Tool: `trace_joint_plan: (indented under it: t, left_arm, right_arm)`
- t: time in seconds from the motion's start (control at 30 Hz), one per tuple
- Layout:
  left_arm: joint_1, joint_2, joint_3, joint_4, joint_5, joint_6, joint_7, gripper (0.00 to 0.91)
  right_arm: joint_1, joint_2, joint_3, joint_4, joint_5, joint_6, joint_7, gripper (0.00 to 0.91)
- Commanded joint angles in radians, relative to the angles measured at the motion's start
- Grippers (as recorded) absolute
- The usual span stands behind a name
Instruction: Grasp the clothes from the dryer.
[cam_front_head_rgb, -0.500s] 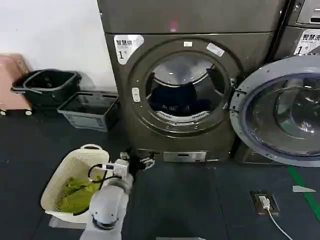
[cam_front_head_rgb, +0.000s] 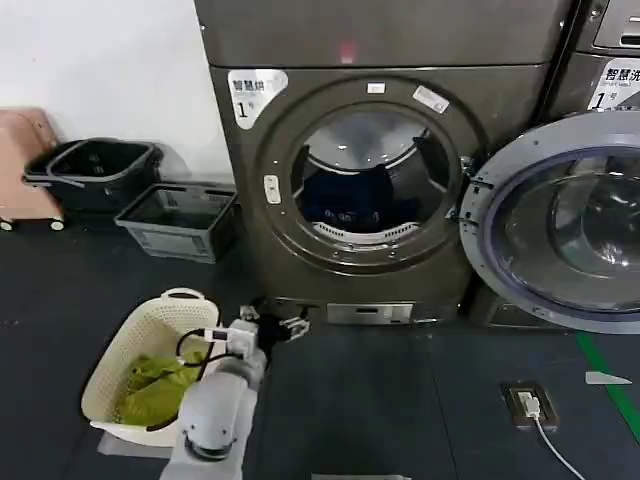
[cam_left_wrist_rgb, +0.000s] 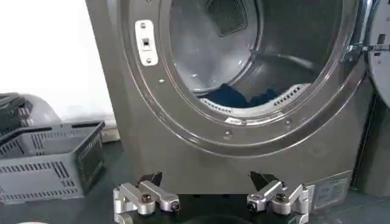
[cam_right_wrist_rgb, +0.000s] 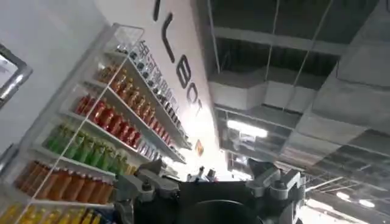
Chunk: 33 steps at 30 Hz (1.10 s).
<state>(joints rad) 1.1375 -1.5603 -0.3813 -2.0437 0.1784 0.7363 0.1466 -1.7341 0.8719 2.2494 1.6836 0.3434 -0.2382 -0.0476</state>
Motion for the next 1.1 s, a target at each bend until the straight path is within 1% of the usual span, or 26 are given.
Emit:
trace_joint_plan:
  t: [0.03, 0.3, 1.1]
  left_arm:
    - [0.001, -0.002, 0.001, -0.001, 0.003, 0.049, -0.001, 0.907]
    - [0.004, -0.002, 0.007, -0.002, 0.011, 0.049, 0.005, 0.907]
    - [0.014, -0.004, 0.009, -0.012, 0.014, 0.049, 0.011, 0.907]
  right_arm:
    - [0.001, 0.002, 0.0, -0.009, 0.015, 0.016, 0.012, 0.907]
    - [0.0, -0.001, 0.01, -0.019, 0.028, 0.013, 0.021, 0.907]
    - [0.002, -0.006, 0.014, -0.03, 0.036, 0.013, 0.018, 0.907]
